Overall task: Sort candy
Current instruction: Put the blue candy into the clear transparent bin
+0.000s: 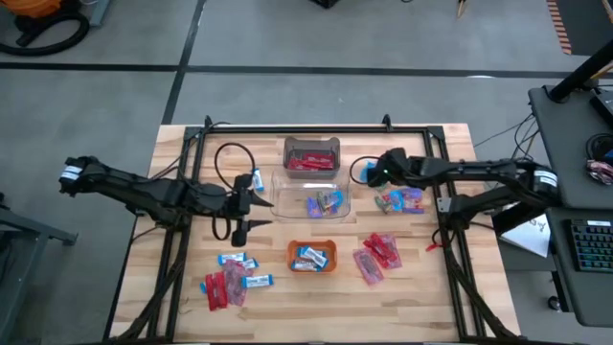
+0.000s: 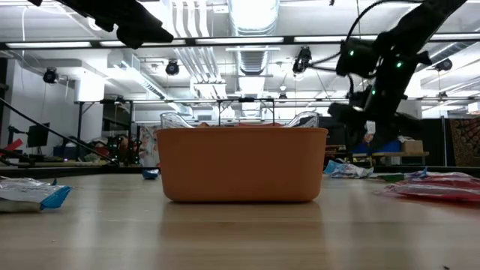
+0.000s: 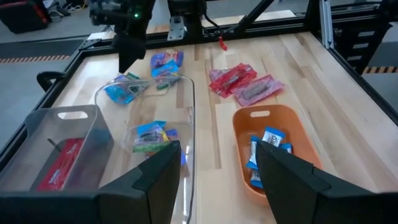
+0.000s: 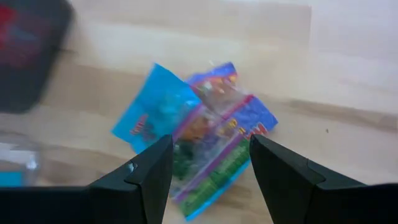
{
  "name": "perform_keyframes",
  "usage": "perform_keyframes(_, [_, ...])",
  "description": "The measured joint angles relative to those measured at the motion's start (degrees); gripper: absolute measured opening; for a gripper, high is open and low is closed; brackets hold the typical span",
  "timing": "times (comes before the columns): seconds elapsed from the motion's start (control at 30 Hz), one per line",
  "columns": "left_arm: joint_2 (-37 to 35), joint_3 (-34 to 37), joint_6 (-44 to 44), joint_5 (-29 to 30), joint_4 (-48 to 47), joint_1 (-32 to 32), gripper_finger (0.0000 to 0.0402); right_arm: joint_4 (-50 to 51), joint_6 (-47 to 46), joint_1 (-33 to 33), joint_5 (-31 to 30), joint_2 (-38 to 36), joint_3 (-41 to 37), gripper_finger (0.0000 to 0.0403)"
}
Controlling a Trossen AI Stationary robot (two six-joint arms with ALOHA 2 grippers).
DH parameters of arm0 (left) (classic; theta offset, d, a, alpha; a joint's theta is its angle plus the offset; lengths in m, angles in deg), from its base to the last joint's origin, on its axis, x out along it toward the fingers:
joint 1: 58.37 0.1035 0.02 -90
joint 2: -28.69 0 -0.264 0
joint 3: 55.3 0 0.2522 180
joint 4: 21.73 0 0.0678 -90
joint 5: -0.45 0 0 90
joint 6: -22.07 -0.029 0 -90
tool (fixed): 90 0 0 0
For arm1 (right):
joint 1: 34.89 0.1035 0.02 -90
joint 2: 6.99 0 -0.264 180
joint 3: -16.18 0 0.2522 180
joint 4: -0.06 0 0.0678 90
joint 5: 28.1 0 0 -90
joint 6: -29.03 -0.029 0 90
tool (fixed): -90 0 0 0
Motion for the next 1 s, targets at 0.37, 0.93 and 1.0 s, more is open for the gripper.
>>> perform_keyframes(0.37, [1.7, 0.0, 0.0, 0.0, 0.5, 0.6, 0.0191, -0.5, 0.4, -2.6, 3.6, 8.1, 0.1, 0.0203])
perform_keyframes(0.93, [3.9, 0.0, -0.6, 0.2, 0.9, 2.3, 0.0191, -3.6, 1.5, -2.4, 2.5, 13.0, 0.2, 0.0048])
perform_keyframes(1.0, [3.8, 0.0, -0.6, 0.2, 0.9, 2.3, 0.0191, -3.4, 1.6, -2.3, 2.7, 12.4, 0.1, 0.002])
